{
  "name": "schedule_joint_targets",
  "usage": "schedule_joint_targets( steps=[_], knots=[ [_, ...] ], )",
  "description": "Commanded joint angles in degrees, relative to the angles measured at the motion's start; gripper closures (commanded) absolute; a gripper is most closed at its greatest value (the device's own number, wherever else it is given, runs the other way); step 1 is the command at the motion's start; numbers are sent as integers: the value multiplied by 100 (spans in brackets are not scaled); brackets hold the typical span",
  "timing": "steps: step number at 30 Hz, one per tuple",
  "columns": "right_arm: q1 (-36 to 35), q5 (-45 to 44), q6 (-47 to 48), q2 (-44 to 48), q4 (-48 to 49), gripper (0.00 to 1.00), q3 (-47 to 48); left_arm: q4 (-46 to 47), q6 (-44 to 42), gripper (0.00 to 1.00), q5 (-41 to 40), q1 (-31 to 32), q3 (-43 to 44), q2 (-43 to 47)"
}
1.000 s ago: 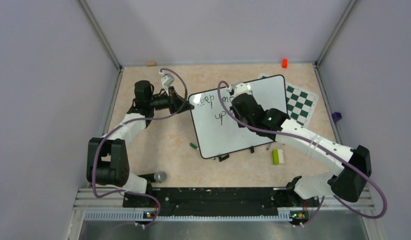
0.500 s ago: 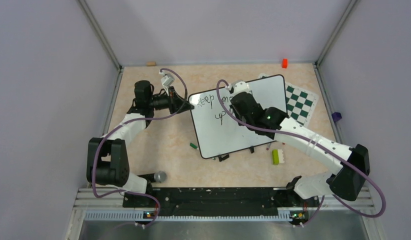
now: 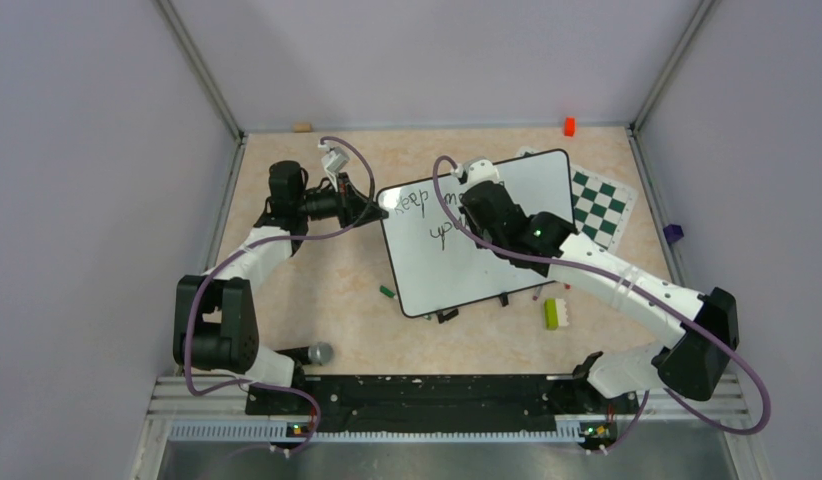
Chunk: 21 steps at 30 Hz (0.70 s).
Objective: Write a sentence on the whiteboard
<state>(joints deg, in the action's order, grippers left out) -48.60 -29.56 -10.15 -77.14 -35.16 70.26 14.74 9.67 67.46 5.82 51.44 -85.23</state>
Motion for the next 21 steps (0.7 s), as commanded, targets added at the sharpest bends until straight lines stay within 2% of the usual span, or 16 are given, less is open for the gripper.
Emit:
schedule_joint_targets(
  steps=[1,21],
  knots=[
    [94,26,-67,105,10,100,-2,-754,-923,87,519,332,-284,-127],
    [91,88,-130,202,-327,100,-45,-777,-923,87,509,332,-273,-116]
  ],
)
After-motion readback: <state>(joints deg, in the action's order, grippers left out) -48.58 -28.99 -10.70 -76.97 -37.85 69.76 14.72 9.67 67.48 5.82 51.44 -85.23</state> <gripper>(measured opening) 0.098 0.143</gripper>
